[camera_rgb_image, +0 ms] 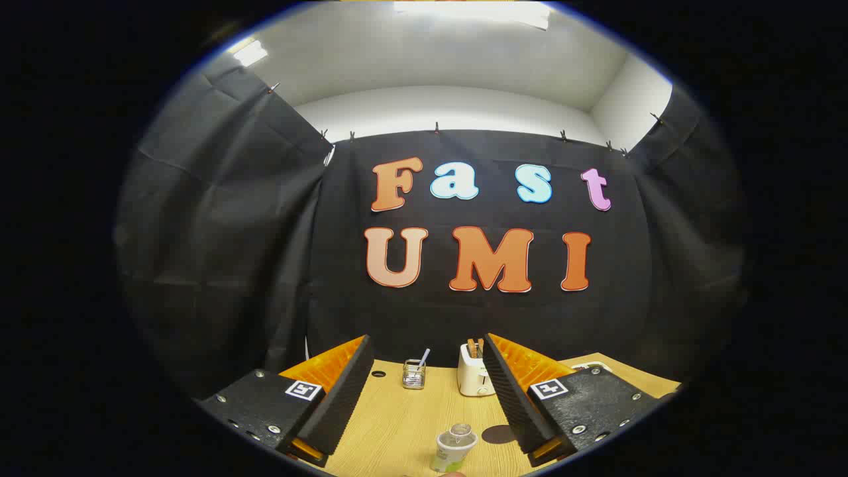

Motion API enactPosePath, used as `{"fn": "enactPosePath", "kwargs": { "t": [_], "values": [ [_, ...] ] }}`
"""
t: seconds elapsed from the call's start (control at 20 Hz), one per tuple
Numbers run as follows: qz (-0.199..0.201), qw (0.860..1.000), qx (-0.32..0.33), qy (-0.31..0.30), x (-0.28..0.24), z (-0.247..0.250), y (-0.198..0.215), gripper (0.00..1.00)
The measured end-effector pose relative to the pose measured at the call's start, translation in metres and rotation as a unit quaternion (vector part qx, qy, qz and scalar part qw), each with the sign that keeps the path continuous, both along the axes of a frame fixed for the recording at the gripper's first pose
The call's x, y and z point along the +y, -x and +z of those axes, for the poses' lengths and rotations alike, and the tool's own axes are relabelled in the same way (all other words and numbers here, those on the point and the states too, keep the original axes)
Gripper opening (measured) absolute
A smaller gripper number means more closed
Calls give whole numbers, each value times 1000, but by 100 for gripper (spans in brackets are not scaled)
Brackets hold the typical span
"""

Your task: Take the bottle from table, then pour the juice into the cup, finally place the bottle on the coaster

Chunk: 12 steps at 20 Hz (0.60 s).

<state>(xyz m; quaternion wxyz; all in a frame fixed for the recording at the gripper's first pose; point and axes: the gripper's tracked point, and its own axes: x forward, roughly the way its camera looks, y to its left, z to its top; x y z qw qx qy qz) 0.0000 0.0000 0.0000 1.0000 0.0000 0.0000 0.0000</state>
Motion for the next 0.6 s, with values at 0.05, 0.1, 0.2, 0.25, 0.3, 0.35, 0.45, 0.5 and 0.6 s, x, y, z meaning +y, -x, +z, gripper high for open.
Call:
{"fn": "enactPosePath", "kwargs": {
  "t": [0.05,0.1,0.2,0.25,0.3,0.35,0.45,0.5,0.6],
  "values": [
    [-2,1000,1,0,-2,-1,0,98],
    [-3,1000,2,-1,-4,-1,0,98],
    [-6,1000,2,1,-4,0,1,98],
    [-6,1000,2,1,-6,-1,1,98],
    [-6,1000,2,1,-6,-1,1,98],
    [-6,1000,2,1,-5,-1,1,98],
    [-7,1000,1,1,-7,0,2,98],
    [-7,1000,2,1,-7,1,2,98],
    [-9,1000,2,1,-10,0,3,98]
  ]
}}
